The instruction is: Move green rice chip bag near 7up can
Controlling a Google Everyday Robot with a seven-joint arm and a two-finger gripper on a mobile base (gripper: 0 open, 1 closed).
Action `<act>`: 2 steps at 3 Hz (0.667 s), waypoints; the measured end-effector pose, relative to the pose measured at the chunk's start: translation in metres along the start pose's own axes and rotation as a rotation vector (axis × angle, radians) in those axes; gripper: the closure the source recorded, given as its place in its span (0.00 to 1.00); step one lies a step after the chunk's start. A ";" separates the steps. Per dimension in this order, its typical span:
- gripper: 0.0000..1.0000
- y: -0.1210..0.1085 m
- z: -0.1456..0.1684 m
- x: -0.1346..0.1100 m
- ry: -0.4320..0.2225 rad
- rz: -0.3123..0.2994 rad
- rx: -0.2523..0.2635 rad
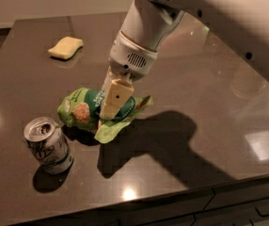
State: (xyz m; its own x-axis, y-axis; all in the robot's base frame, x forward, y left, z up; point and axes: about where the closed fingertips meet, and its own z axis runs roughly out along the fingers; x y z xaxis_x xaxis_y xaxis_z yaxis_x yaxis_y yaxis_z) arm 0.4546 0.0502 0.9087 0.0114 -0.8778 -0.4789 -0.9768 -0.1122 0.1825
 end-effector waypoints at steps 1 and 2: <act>0.05 -0.001 0.001 -0.003 -0.006 -0.003 0.009; 0.00 -0.002 0.001 -0.005 -0.008 -0.005 0.013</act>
Offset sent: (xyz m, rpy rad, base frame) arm 0.0011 0.0029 0.0006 0.0056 -0.0076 -0.0023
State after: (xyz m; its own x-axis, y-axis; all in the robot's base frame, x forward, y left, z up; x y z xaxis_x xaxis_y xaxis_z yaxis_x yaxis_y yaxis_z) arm 0.4563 0.0551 0.9097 0.0144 -0.8733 -0.4869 -0.9794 -0.1105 0.1691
